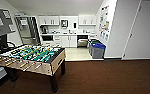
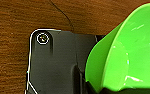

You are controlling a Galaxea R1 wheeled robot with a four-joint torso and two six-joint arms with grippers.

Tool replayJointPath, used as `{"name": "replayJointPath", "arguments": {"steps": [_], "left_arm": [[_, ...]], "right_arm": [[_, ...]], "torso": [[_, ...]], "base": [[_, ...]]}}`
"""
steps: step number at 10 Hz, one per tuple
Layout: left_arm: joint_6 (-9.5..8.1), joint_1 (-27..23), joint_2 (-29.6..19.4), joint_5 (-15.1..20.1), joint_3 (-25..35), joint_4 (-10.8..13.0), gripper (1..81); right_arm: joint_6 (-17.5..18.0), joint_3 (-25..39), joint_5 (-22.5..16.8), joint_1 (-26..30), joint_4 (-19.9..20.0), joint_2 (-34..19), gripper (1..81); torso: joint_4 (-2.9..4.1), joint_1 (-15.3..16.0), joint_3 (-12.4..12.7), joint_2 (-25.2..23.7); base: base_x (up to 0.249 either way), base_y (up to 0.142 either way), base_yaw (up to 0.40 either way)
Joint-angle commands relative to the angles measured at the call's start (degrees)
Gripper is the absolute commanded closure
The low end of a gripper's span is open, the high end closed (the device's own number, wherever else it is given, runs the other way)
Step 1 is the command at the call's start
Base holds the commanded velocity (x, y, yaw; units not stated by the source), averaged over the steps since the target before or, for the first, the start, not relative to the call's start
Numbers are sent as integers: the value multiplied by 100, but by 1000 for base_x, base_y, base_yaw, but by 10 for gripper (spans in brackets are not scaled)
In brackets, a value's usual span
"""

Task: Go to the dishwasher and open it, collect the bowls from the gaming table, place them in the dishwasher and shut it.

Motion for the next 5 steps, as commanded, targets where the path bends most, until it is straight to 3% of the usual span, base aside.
{"name": "replayJointPath", "arguments": {"steps": [1, 5], "left_arm": [[47, -296, -82, 227, 68, 87, 811], [47, -296, -73, 227, 68, 87, 811]], "right_arm": [[-20, 17, -407, 282, -18, -41, 811], [-20, 17, -407, 265, -26, -41, 811]], "torso": [[0, 2, 0, 0], [0, 2, 0, 0]], "base": [[171, 0, 0], [172, 0, 0]]}}
